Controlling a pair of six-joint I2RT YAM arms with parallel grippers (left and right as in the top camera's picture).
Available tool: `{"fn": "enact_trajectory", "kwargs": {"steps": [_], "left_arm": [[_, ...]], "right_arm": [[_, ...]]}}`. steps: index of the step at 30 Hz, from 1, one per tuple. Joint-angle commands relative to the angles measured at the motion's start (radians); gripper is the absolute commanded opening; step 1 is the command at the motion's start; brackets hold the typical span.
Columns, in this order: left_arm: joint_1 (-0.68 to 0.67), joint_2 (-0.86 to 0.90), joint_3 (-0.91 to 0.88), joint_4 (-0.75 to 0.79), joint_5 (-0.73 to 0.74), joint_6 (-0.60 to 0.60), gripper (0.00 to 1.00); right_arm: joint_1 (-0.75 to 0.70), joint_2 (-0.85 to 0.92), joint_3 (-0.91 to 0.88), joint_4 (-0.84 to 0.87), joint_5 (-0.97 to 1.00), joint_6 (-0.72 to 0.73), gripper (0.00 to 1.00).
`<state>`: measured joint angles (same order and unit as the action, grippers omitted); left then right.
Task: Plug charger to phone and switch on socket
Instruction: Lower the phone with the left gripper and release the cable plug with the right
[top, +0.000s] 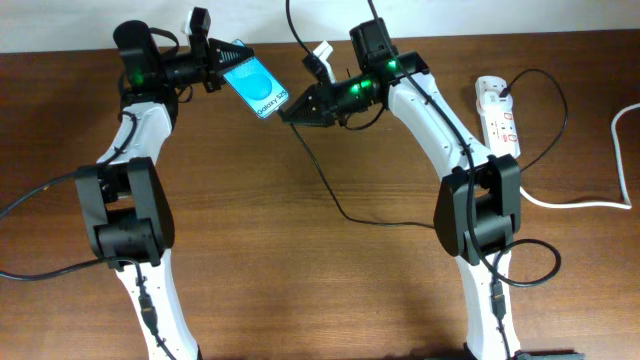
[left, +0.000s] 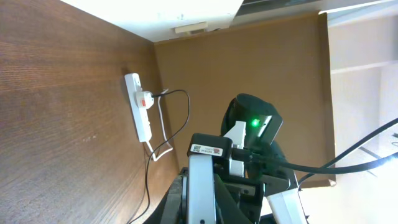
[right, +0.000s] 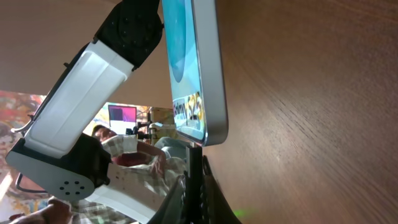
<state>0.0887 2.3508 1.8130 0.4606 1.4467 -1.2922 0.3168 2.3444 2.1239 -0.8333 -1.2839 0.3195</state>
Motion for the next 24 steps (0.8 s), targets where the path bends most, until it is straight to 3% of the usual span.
{"fn": "enact_trajectory", "kwargs": {"steps": [1,7,9,17,24], "left_arm": [[-0.028,0.002,0.013,0.003,0.109,-0.002,0.0],[-0.029,0.002,0.013,0.003,0.109,-0.002,0.0],[-0.028,0.002,0.013,0.003,0.109,-0.002,0.0],[-0.027,0.002,0.013,0.003,0.102,-0.001,0.0],[-0.032,0.002,0.013,0.002,0.126,0.084,0.0]], "right_arm": [[0.016,0.02,0.006,0.076,0.048,0.057,0.04],[0.007,0.02,0.006,0.074,0.065,0.06,0.06],[0.007,0.02,0.006,0.074,0.065,0.056,0.24],[-0.031,0.02,0.006,0.011,-0.031,-0.029,0.32],[-0.205,0.019,0.006,-0.002,-0.07,-0.08,0.61]]}}
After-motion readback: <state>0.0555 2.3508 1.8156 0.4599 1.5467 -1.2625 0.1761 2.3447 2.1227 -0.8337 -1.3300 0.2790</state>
